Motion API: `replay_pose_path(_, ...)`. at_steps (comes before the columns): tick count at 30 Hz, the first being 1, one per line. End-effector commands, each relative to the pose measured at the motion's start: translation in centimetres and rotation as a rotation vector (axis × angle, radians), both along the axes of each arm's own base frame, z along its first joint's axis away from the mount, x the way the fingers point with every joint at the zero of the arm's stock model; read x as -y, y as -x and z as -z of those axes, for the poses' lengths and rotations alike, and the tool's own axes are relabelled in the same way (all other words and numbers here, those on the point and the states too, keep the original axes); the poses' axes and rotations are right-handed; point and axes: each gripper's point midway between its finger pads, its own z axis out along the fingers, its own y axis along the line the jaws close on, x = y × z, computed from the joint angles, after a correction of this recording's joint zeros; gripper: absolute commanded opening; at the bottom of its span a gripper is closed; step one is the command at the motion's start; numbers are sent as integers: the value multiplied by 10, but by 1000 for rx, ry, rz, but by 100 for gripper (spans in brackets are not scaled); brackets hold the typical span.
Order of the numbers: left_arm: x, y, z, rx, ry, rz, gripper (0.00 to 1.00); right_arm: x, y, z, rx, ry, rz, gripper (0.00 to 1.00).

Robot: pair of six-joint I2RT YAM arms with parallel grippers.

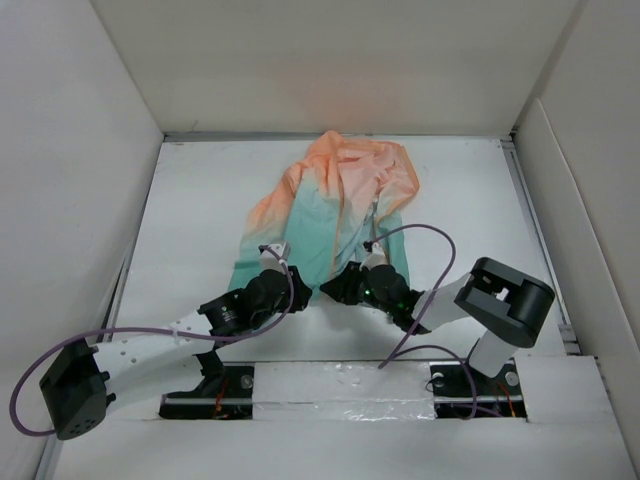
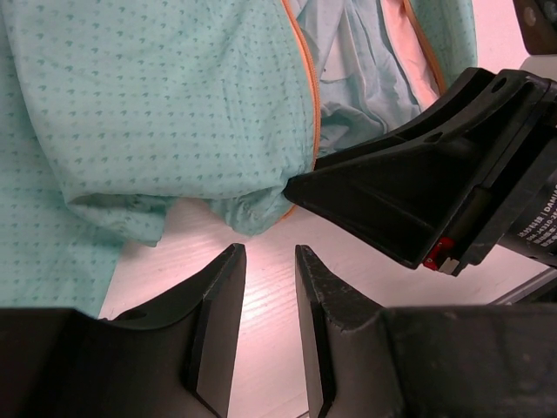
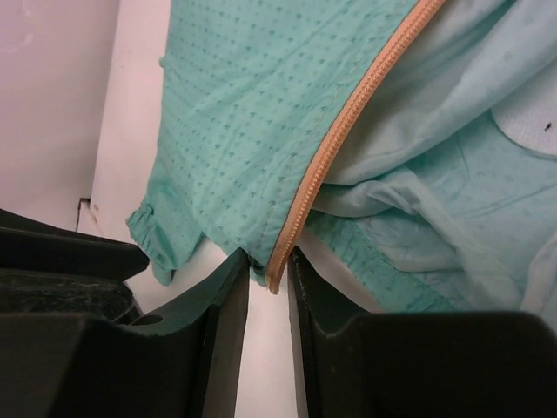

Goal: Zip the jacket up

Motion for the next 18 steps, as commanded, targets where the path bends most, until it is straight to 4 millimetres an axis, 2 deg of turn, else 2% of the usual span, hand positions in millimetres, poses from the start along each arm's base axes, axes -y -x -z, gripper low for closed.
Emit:
replay_pose_path(1, 5, -8, -23, 49, 37, -6, 27, -7, -7, -34, 97, -94, 11, 25)
replay_pose_path(3, 5, -8, -23, 50, 35, -5, 27, -6, -6, -37, 104, -100, 10, 21)
replay_pose_path(4, 6, -8, -22, 50, 33, -3, 27, -6, -6, -39, 111, -100, 9, 15)
replay_pose_path(7, 10, -8, -24, 54, 30, 24, 39, -6, -3, -51, 139, -114, -8, 7)
replay_pose_path(8, 11, -8, -27, 60, 33, 28, 43, -3, -7, -62, 158, -134, -4, 5)
replay_pose_path(9, 12, -8, -30, 65, 36, 33, 44, -1, -8, -66, 155, -135, -8, 2)
replay_pose_path(11, 14, -10, -45, 103, 67, 40, 45, 1, -8, -79, 144, -158, -45, 0)
replay_pose_path(12, 14, -11, -51, 117, 82, 37, 45, 9, -19, -92, 140, -165, -30, 0)
replay_pose_path(14, 15, -13, -71, 173, 149, 36, 47, 13, -18, -103, 102, -191, -74, 0)
replay_pose_path(15, 16, -13, -80, 196, 175, 42, 48, 20, -26, -113, 97, -199, -67, 0)
replay_pose_path(16, 18, -13, -96, 238, 227, 43, 48, 19, -21, -119, 73, -222, -111, 0)
replay_pose_path(18, 17, -14, -108, 278, 263, 44, 48, 22, -21, -126, 58, -244, -147, 0)
